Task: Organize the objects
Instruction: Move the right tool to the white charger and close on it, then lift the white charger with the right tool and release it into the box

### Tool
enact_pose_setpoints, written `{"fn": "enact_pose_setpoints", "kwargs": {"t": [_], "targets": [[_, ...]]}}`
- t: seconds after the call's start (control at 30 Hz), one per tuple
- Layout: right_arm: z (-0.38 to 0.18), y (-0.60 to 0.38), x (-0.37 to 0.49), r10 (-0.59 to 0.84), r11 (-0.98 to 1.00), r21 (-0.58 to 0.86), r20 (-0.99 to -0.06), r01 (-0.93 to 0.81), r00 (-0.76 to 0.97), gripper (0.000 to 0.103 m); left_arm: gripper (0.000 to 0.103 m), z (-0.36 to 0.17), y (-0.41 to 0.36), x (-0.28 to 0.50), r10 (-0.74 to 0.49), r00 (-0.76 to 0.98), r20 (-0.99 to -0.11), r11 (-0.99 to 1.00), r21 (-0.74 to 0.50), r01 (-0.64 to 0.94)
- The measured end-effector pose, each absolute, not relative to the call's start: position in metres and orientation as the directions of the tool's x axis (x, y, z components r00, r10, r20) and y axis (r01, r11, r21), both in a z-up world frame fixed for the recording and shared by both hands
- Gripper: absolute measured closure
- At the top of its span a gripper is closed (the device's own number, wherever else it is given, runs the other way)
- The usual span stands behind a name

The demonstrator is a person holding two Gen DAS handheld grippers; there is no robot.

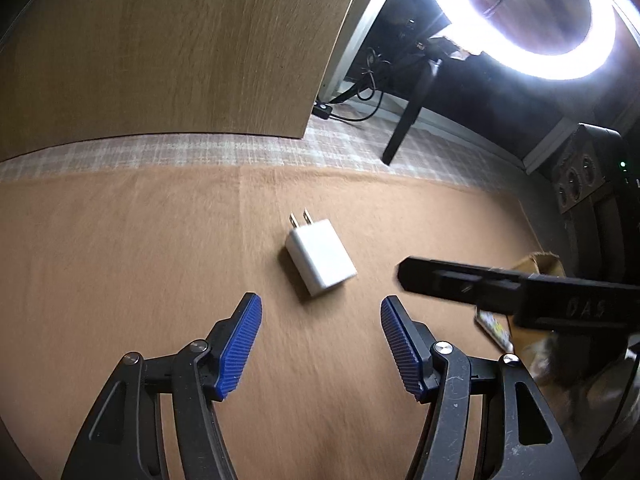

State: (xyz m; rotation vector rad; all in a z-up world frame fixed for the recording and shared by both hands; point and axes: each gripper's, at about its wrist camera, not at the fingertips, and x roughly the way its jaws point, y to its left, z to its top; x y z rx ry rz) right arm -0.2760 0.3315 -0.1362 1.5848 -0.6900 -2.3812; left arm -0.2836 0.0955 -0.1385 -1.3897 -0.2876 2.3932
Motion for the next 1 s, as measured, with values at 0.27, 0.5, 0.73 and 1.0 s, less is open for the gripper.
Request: {"fn": "enact_pose_setpoints", "kwargs": {"t": [0.27, 0.5, 0.73, 1.0], "targets": [[-0.157, 0.319, -0.309, -0.419, -0.877, 0.475, -0.828, -0.071, -0.372, 0.046, 0.038, -0.164, 0.104, -0.310, 0.408, -0.423, -0.809, -0.913, -0.346, -0.217], [-0.164, 0.309, -0.317, -0.419, -0.884, 0.465, -0.835, -0.050, -0.358, 0.045, 0.039, -0.173, 0.109, -0.318, 0.419, -0.420, -0.805, -0.907, -0.353, -0.228], [-0.162, 0.298, -0.319, -0.385, -0.908, 0.417, -0.856, -0.022, -0.345, 0.058, 0.056, -0.173, 0.112, -0.324, 0.459, -0.407, -0.790, -0.888, -0.391, -0.243], [-0.161, 0.295, -0.308, -0.375, -0.913, 0.408, -0.860, -0.022, -0.346, 0.068, 0.057, -0.171, 0.124, -0.319, 0.438, -0.419, -0.795, -0.897, -0.353, -0.267]]}}
